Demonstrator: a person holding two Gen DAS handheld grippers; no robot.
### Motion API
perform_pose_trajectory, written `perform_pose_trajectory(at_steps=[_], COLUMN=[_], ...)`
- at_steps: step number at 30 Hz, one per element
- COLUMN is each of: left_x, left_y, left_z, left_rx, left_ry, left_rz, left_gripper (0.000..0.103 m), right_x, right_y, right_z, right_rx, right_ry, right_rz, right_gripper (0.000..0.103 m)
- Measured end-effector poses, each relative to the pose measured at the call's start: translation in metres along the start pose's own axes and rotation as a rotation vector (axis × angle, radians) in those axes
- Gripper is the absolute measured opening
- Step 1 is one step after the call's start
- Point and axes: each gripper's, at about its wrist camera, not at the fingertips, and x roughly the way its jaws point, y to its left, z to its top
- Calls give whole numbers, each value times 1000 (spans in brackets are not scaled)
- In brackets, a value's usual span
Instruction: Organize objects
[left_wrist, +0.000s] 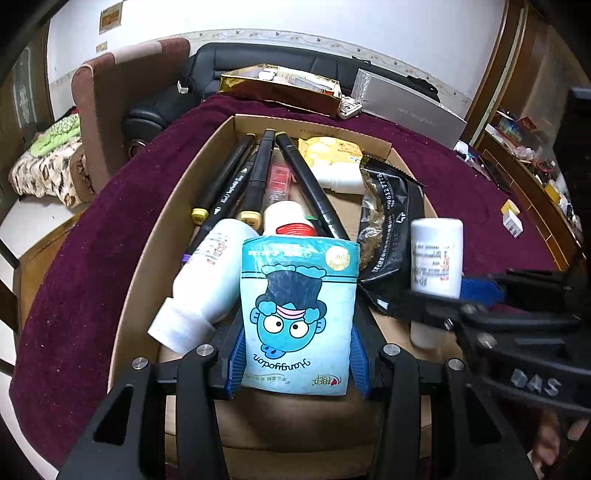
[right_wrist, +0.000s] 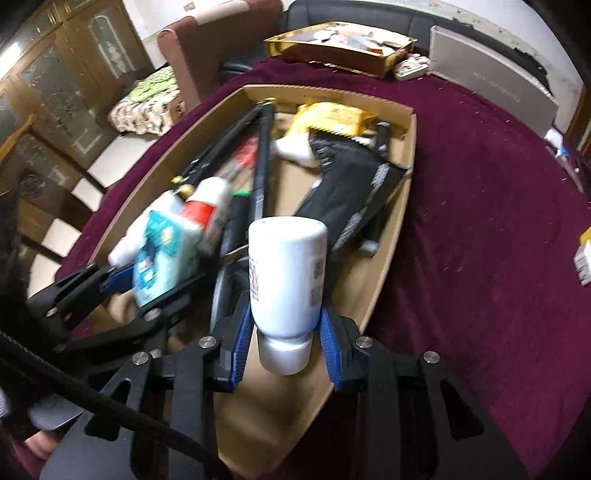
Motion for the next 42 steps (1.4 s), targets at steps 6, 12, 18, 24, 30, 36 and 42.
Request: perform_pose_trajectory(at_steps=[6,12,18,24,30,36,42], left_x=[-1,-6,-9,-17,-38,-58,-69], left_y=[-4,-5,-1,3,-2,-14,-28], left_z=[0,-7,-8,-6,-3,3,3], left_rx=[26,55,31,-17,-15,10,45], left_ry=[41,70,58,1,-106,-211,-262], left_rz=[24,53,59,51,43,88,111], left_gripper=[41,42,44,44,46,57,59], right_x=[-2,-2,-2,-20,-49,-78,-98], right_y=[-2,1,4,9,15,14,11], right_z=[-1,-11,-15,-18,-21,-25,-26], right_rx=[-2,-5,-17,-46,-74,-95,-112], right_ry=[8,29,28,-43,-162,-309,-392], right_rz=[13,71,82,59,5,-93,-188], right_gripper=[32,32,33,54,61,73,77])
